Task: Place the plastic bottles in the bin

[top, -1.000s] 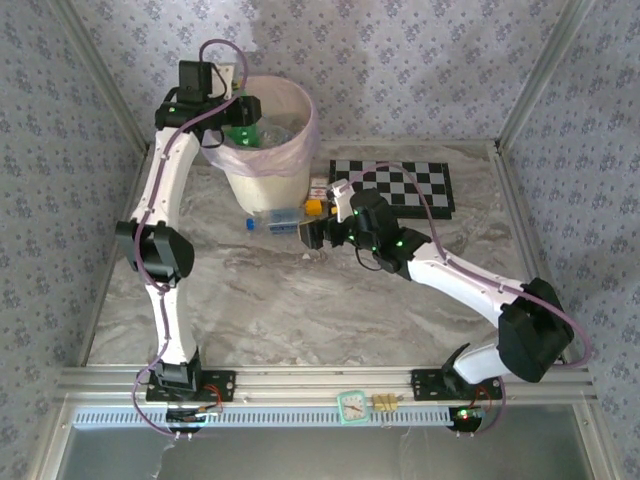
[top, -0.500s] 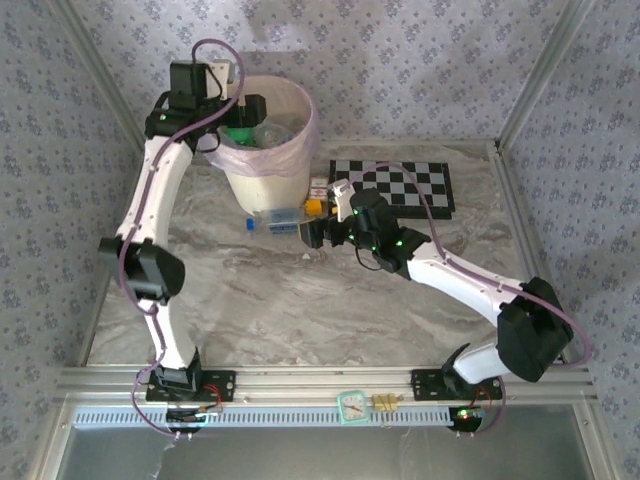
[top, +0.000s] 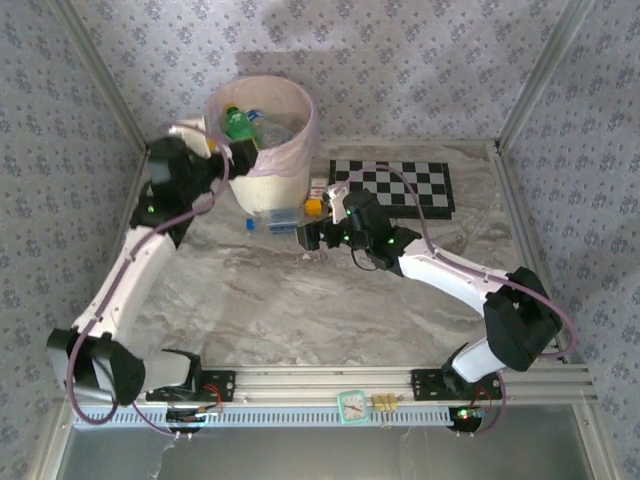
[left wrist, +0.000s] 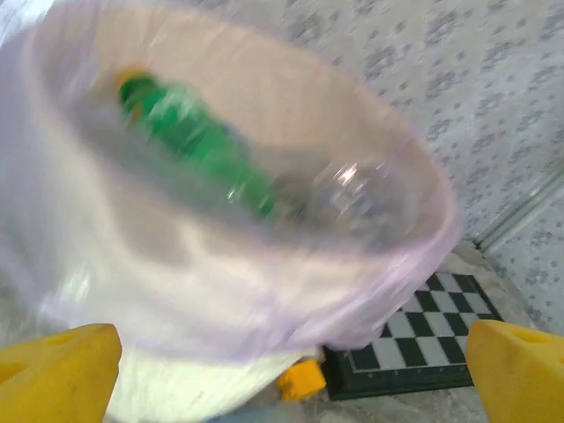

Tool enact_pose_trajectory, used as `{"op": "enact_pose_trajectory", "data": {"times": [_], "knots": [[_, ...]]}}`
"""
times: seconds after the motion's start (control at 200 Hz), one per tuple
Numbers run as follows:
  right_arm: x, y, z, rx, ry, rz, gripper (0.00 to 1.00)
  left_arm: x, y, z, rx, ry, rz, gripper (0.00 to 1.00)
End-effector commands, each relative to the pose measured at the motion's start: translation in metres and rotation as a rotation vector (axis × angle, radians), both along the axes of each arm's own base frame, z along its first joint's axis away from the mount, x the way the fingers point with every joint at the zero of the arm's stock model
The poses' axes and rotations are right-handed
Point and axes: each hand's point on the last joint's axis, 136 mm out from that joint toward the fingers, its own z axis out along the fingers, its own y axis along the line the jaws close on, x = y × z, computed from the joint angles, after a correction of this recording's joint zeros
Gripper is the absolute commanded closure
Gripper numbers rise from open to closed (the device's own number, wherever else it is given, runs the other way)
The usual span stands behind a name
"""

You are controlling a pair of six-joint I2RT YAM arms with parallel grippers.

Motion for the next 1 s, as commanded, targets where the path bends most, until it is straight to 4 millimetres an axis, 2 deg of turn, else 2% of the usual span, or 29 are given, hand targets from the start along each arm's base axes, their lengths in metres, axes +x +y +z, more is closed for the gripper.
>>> {"op": "enact_pose_trajectory", "data": {"times": [0.0,0.115,0.235,0.33,0.41,0.62,0.995], "knots": [[0.007,0.009,0.011,0.037,0.003,0.009,0.00,-0.010,0.009,0.011,-0.114,-0.095,0.071,0.00],[0.009,0.013,0.005,0.029,0.031,0.015,0.00,-0.017,0.013,-0.037,-0.085,0.014,0.096,0.00],[0.012,0.017,0.005,0.037,0.042,0.017,0.00,-0.015,0.015,-0.070,-0.017,0.071,0.099,0.00],[0.014,0.021,0.005,0.036,0.050,0.021,0.00,-0.008,0.008,-0.094,0.031,0.108,0.059,0.00],[0.015,0.022,0.008,0.030,0.050,0.021,0.00,-0.001,-0.006,-0.111,0.039,0.143,-0.010,0.00],[0.016,0.016,0.007,0.015,0.042,-0.004,0.00,0.004,-0.044,-0.140,0.142,0.183,-0.167,0.00],[0.012,0.006,0.004,0.002,0.040,-0.026,0.00,0.023,-0.070,-0.182,0.321,0.279,-0.303,0.00]]}}
